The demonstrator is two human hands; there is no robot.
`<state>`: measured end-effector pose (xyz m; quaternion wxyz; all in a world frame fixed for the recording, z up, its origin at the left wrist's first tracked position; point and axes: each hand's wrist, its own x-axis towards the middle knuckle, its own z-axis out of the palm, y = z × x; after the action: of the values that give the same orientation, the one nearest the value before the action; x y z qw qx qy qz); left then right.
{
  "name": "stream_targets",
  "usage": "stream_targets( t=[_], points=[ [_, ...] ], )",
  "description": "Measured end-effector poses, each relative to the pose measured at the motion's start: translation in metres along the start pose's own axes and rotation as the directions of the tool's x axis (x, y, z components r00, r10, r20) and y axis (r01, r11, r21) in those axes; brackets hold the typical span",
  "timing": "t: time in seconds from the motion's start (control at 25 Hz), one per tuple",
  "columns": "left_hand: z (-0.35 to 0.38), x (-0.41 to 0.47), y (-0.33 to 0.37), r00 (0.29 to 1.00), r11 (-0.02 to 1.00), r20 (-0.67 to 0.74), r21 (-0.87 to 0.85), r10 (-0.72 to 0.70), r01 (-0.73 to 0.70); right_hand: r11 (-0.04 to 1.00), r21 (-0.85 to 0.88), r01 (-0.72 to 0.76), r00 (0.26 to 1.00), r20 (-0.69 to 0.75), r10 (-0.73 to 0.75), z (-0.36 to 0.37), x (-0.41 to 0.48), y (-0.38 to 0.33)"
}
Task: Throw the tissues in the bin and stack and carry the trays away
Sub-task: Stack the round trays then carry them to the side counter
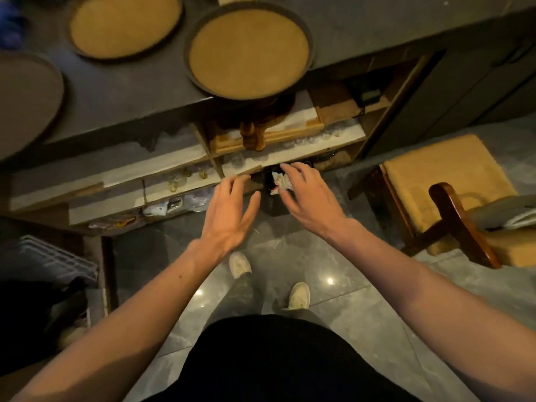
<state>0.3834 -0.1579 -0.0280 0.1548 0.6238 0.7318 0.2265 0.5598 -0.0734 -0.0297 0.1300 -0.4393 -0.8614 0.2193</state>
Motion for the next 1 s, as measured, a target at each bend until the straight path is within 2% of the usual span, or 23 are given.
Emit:
stream_targets(
  t=[0.28,0.48,0.6,0.76,1.0],
  points=[
    [-0.078,0.042,-0.037,0.979,0.999,-0.202,-0.027,0.012,-0.018,0.995,-0.069,0.068,0.983,-0.169,-0.079,-0.024,0.065,-0.066],
    [-0.125,0.074,-0.074,0.965,0.999,-0.26,-0.02,0.024,-0.03,0.995,-0.091,0.045,0.959,-0.276,-0.069,-0.03,0.114,-0.109],
    [-0.14,0.09,-0.085,0.97,0.999,-0.238,-0.008,0.04,-0.043,0.995,-0.1,0.026,0.949,-0.311,-0.056,-0.032,0.13,-0.122],
    [-0.145,0.121,-0.089,0.97,0.999,-0.237,-0.007,0.048,-0.051,0.99,-0.138,-0.009,0.95,-0.31,-0.034,-0.04,0.153,-0.117],
    [-0.12,0.188,-0.088,0.978,1.0,-0.206,-0.026,-0.014,0.009,0.992,-0.112,-0.054,0.95,-0.313,0.016,-0.057,0.204,-0.055]
  ],
)
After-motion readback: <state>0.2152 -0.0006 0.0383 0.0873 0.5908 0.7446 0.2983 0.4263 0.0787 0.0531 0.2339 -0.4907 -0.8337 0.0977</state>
